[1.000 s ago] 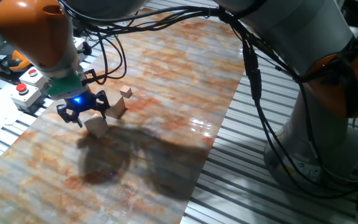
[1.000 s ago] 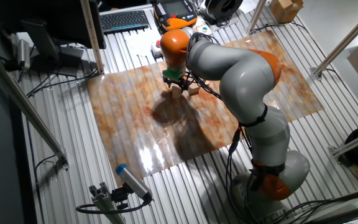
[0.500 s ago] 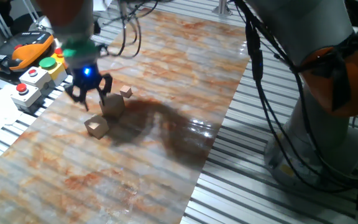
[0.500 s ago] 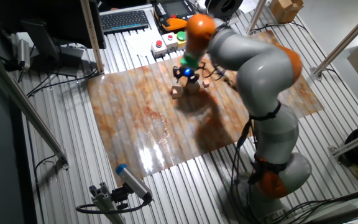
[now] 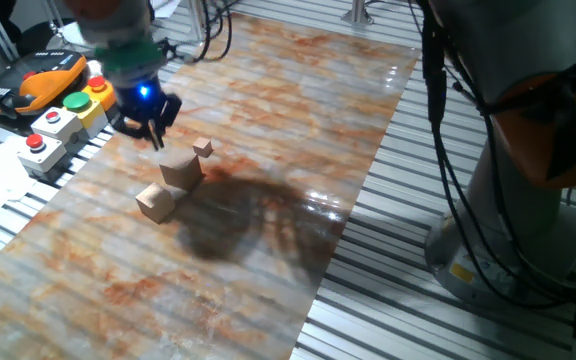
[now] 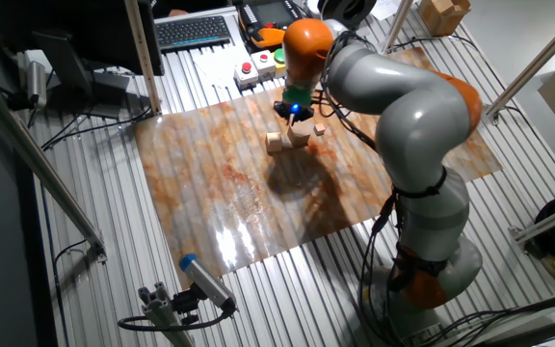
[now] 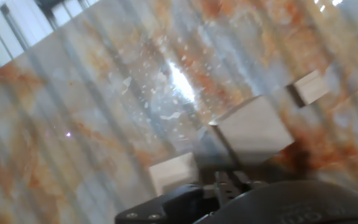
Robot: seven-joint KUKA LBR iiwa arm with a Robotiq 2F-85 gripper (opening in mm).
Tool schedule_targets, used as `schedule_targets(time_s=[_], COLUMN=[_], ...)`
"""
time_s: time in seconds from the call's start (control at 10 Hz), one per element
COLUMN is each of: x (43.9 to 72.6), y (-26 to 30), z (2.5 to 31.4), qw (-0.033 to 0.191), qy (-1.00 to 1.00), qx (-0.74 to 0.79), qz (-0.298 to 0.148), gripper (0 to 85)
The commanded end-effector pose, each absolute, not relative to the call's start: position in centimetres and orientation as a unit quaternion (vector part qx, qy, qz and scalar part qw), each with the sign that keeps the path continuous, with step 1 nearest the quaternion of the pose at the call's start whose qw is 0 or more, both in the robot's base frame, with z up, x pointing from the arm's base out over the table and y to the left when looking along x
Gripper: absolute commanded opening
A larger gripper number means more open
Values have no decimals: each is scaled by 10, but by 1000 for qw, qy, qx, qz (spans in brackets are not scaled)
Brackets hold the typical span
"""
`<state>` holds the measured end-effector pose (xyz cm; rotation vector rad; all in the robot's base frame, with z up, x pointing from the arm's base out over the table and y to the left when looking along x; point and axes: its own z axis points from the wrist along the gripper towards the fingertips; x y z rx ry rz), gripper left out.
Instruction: Pick up the small block on the left and move it to the right
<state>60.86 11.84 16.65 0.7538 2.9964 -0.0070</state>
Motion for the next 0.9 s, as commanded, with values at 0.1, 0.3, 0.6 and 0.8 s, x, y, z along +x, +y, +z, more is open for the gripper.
schedule_targets(time_s=[0.1, 0.3, 0.6, 0.8], x=[608, 606, 607, 607], y=[107, 106, 106, 105], z=[173, 175, 175, 175], qw=[33, 35, 40, 40], qy=[974, 975, 976, 976], qx=[225, 218, 215, 215], qz=[-12, -11, -19, -20], gripper=[0, 0, 0, 0])
